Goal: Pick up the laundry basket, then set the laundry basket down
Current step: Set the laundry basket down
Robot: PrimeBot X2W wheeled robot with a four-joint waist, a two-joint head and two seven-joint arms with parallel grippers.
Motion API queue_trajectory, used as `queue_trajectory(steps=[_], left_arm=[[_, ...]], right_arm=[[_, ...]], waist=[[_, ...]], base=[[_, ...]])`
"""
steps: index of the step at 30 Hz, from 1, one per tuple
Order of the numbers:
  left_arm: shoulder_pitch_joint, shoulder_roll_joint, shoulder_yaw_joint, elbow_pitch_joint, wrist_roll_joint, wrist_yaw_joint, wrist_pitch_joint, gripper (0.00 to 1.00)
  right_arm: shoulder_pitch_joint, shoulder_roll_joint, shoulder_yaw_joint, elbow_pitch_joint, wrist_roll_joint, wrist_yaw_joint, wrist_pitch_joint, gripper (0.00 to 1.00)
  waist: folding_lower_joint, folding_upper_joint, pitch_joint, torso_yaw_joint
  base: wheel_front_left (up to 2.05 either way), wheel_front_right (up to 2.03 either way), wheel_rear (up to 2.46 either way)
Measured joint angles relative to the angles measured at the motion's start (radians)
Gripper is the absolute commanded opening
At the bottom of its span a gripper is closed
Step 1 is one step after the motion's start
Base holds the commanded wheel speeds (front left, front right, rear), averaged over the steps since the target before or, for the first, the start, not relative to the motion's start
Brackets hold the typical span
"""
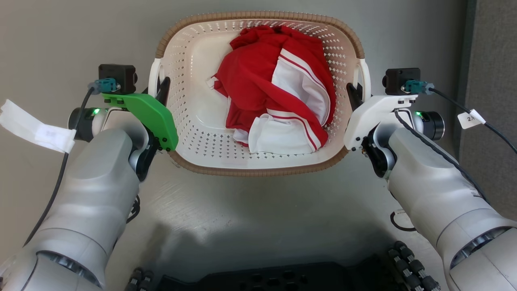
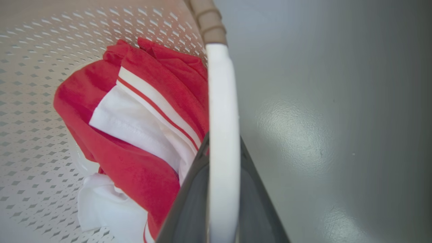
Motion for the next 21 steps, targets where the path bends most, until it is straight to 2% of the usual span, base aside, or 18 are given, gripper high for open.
queue_trajectory(steps=[21], left_arm=[[-0.001, -0.012, -0.008, 0.015, -0.003, 0.0, -0.004, 0.0]], right_arm=[[-0.019, 0.005, -0.011, 0.031, 0.007, 0.017, -0.021, 0.0]], waist=[[-0.0001, 0.0, 0.032, 0.006]], base=[[0.0, 0.0, 0.0]])
